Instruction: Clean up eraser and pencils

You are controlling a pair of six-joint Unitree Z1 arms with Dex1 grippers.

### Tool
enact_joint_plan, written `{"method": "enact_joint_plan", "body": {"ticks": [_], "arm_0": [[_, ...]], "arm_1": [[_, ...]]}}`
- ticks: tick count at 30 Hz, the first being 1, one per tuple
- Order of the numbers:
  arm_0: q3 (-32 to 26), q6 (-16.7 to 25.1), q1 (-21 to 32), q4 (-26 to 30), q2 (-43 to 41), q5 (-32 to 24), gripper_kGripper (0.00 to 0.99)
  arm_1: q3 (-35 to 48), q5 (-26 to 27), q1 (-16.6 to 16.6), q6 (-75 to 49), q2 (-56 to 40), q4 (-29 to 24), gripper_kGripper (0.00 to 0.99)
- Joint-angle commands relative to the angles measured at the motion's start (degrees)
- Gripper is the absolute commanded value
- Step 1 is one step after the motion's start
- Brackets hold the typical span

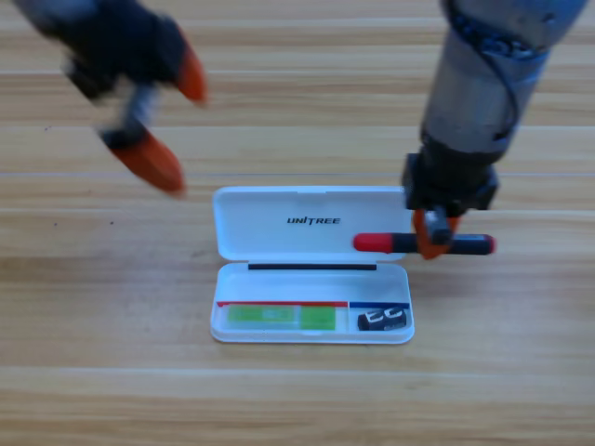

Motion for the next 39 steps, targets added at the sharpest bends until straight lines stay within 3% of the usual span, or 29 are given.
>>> {"method": "enact_joint_plan", "body": {"ticks": [1, 6, 15, 39], "arm_0": [[2.85, 3.35, 12.76, 0.38, -3.84, -3.07, 0.990], [6.98, 3.44, 16.01, -2.17, -4.36, -6.05, 0.990], [14.54, 2.82, 16.01, -8.58, -4.54, -8.52, 0.990], [18.93, 2.82, 16.10, -12.63, -4.71, -9.31, 0.990]], "arm_1": [[-6.60, -0.81, 3.49, 0.77, 9.16, 2.42, 0.000], [-11.96, -0.98, 4.98, 0.86, 12.68, 3.21, 0.000], [-18.82, -1.77, 6.30, 1.83, 18.13, 4.09, 0.000], [-19.17, -3.09, 6.30, 2.44, 19.53, 4.53, 0.000]]}}
